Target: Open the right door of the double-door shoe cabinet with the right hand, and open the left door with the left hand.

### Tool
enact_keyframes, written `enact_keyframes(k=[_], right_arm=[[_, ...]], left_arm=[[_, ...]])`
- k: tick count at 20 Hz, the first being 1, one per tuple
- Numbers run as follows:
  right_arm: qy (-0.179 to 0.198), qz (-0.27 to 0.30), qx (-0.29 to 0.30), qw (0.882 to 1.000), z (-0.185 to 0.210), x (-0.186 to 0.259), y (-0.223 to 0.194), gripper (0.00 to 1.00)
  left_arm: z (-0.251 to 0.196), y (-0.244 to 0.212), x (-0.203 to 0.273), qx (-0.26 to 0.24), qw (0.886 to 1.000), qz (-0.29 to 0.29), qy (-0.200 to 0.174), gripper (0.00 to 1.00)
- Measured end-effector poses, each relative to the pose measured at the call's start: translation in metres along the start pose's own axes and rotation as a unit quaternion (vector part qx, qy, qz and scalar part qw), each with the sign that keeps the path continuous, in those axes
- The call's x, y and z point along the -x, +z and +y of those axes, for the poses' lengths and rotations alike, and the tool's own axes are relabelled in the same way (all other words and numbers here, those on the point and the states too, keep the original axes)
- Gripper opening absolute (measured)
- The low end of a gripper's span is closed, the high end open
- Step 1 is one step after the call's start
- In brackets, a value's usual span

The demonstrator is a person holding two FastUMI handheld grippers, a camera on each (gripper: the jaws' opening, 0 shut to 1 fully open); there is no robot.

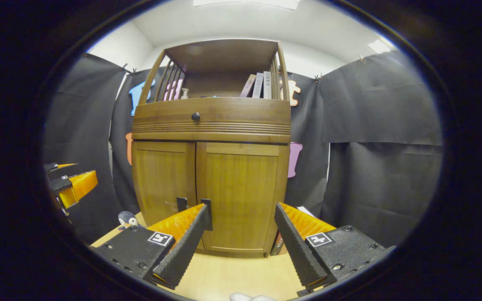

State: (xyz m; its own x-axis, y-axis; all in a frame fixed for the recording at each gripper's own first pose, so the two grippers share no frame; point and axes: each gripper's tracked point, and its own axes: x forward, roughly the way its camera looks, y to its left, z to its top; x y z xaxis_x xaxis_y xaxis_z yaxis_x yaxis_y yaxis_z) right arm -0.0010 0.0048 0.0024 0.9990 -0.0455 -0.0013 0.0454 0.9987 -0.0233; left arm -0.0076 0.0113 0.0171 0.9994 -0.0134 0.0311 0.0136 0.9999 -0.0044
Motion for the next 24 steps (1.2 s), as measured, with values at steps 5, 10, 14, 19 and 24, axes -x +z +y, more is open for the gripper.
enact_keyframes(k=[5, 10, 14, 19, 24], right_arm=[[0.000, 0.009, 0.005, 1.000, -0.002, -0.007, -0.009, 1.00], [0.005, 0.033, -0.001, 0.999, 0.013, -0.034, -0.038, 1.00], [0.010, 0.046, -0.002, 0.999, 0.030, -0.070, -0.068, 1.00], [0.019, 0.063, -0.013, 0.998, 0.058, -0.121, -0.100, 0.97], [0.009, 0.072, -0.001, 0.997, 0.077, -0.171, -0.117, 1.00]], left_arm=[[0.009, -0.007, 0.007, 0.003, 1.000, 0.009, 0.007, 0.96], [0.018, -0.009, 0.018, 0.000, 1.000, 0.009, 0.015, 0.96], [0.021, -0.013, 0.027, 0.004, 1.000, 0.012, 0.017, 0.96], [0.024, -0.024, 0.038, 0.000, 1.000, 0.021, 0.022, 1.00], [0.030, -0.033, 0.044, 0.010, 0.999, 0.030, 0.029, 0.96]])
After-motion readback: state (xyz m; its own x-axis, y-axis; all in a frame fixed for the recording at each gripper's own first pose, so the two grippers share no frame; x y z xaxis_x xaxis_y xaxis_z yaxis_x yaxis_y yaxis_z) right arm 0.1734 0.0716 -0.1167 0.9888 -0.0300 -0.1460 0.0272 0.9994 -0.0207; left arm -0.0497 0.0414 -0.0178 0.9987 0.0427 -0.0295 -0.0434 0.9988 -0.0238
